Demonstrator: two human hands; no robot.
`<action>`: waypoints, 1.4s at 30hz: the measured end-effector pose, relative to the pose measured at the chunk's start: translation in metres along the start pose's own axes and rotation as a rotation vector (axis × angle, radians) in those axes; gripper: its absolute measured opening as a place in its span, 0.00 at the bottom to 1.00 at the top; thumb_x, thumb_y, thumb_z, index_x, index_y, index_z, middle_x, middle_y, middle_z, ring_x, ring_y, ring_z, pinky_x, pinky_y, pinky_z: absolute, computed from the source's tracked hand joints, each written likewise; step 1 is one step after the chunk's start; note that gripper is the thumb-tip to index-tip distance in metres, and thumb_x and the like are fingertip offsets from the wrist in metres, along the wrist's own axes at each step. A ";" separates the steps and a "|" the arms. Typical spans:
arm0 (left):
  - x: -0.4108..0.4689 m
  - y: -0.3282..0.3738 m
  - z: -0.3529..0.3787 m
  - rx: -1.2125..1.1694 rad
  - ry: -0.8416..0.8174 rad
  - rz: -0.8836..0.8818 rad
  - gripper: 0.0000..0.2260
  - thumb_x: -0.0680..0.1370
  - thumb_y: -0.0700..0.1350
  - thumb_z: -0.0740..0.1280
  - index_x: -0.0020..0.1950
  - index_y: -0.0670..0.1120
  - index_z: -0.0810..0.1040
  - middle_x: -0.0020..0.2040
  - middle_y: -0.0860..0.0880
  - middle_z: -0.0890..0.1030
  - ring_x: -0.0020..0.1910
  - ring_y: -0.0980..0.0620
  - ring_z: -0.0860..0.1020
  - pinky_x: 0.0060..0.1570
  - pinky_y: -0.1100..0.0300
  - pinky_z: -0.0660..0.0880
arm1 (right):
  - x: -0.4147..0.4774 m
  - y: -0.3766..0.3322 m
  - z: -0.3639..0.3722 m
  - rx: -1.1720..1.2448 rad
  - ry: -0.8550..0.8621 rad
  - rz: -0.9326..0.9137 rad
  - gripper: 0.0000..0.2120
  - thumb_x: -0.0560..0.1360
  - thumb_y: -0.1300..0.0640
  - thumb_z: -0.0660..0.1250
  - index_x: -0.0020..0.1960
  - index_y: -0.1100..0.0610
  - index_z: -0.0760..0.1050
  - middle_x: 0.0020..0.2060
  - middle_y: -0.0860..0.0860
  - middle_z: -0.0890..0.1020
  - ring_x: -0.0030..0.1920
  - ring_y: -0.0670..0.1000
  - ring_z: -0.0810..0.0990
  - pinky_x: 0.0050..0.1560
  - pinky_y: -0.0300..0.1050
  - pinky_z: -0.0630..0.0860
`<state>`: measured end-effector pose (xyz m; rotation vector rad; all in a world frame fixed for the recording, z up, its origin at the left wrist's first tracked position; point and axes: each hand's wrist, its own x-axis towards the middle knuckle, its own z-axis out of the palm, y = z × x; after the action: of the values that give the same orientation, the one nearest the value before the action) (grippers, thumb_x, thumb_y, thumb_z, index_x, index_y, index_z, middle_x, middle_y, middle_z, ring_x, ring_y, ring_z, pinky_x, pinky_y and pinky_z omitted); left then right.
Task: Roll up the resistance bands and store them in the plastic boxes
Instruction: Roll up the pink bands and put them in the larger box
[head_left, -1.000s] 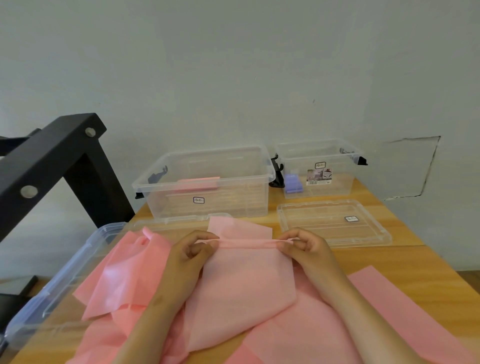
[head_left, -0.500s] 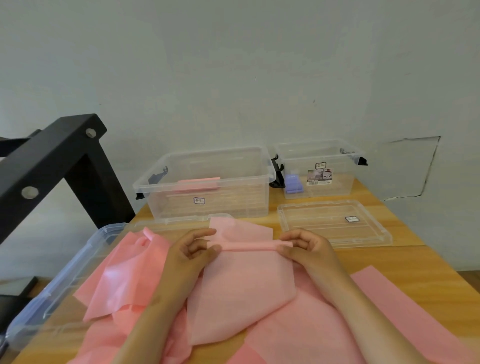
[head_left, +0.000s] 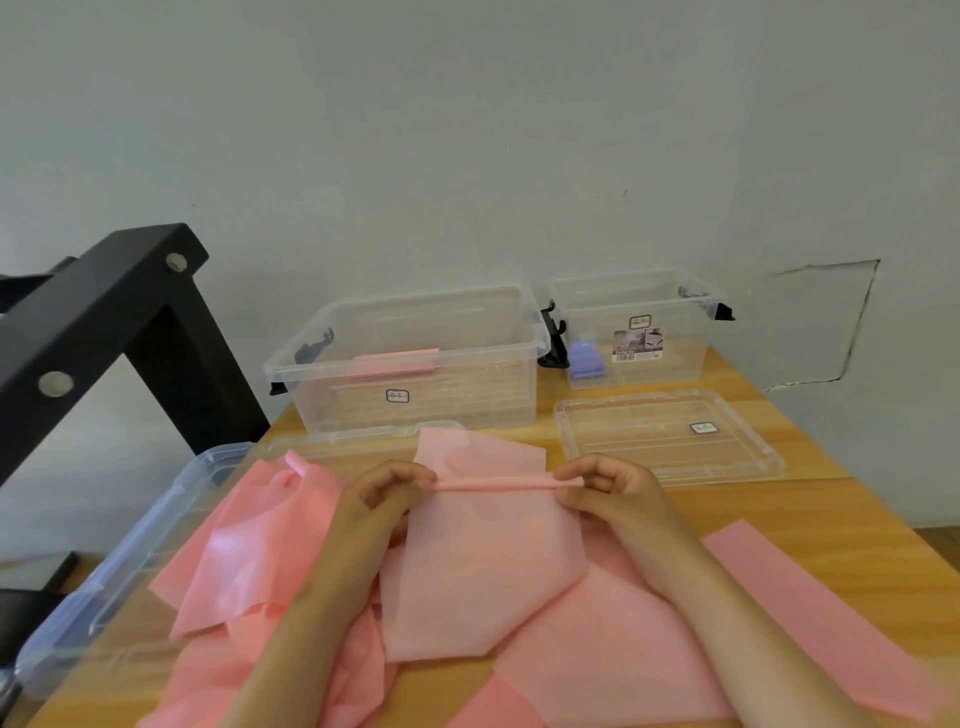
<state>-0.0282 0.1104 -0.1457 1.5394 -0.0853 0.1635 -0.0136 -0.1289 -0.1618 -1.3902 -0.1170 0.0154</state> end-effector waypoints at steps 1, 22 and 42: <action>0.000 -0.001 0.000 0.008 0.007 0.014 0.07 0.76 0.35 0.67 0.40 0.44 0.80 0.37 0.52 0.79 0.32 0.57 0.72 0.31 0.64 0.67 | 0.000 0.000 0.000 -0.009 0.003 -0.002 0.06 0.70 0.68 0.72 0.44 0.60 0.81 0.33 0.55 0.77 0.32 0.46 0.75 0.34 0.32 0.72; 0.002 -0.004 0.001 0.086 -0.004 0.053 0.04 0.76 0.36 0.68 0.48 0.43 0.81 0.36 0.52 0.79 0.33 0.58 0.74 0.33 0.68 0.70 | -0.001 -0.001 0.001 -0.013 -0.018 -0.045 0.06 0.72 0.70 0.69 0.45 0.61 0.79 0.33 0.56 0.77 0.34 0.47 0.75 0.34 0.32 0.72; 0.002 -0.006 -0.002 0.051 -0.037 0.001 0.10 0.71 0.40 0.73 0.50 0.47 0.79 0.41 0.42 0.79 0.39 0.48 0.76 0.39 0.56 0.73 | 0.000 -0.001 0.001 -0.026 0.004 -0.052 0.08 0.71 0.69 0.71 0.46 0.59 0.82 0.39 0.58 0.82 0.41 0.51 0.78 0.41 0.34 0.75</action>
<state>-0.0251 0.1127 -0.1511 1.5933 -0.1118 0.1396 -0.0139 -0.1282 -0.1604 -1.4127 -0.1506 -0.0322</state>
